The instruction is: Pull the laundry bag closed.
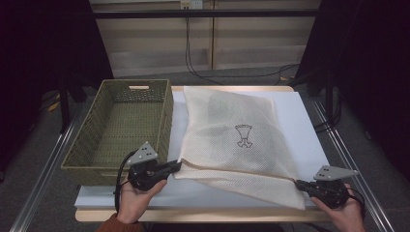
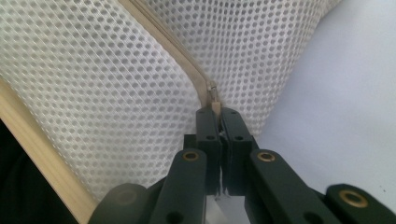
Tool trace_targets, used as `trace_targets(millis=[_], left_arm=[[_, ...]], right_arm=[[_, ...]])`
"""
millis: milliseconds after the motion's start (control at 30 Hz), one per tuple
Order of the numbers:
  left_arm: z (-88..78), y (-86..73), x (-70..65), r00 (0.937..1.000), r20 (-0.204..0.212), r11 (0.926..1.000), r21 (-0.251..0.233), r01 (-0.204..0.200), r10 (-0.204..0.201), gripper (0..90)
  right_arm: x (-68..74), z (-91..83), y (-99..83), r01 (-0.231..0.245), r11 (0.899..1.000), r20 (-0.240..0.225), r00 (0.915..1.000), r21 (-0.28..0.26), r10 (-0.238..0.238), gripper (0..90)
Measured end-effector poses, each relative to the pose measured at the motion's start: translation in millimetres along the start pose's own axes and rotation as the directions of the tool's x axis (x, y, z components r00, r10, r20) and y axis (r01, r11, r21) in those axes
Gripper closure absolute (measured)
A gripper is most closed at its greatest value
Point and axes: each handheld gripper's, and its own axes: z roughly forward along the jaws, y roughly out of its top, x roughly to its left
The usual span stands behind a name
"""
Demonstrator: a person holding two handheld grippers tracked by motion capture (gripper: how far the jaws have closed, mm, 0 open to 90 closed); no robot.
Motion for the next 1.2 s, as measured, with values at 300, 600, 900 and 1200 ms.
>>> trace_targets(millis=[300,600,900,1200], left_arm=[[-10.9,-4.3,19.8,0.9923,0.005,0.9907,-0.057,0.124,-0.124,86.9],[-6.0,1.2,3.5,0.9983,-0.056,0.9998,-0.008,0.019,-0.020,86.6],[-5.2,-2.0,6.6,0.9988,-0.040,0.9995,-0.010,0.029,-0.029,86.5],[-5.5,-2.4,7.3,0.9990,-0.034,0.9995,-0.013,0.028,-0.029,86.3]], right_arm=[[-20.5,-8.0,-23.1,-0.157,0.987,0.077,0.9849,0.021,0.155,90.0],[0.9,-12.3,1.4,-0.062,0.993,-0.053,0.9970,-0.099,0.057,89.3],[3.8,-0.8,2.7,-0.025,0.996,-0.119,0.9928,-0.086,0.014,73.1],[10.1,22.9,13.7,0.050,0.998,-0.170,0.9839,-0.030,-0.055,74.6]])
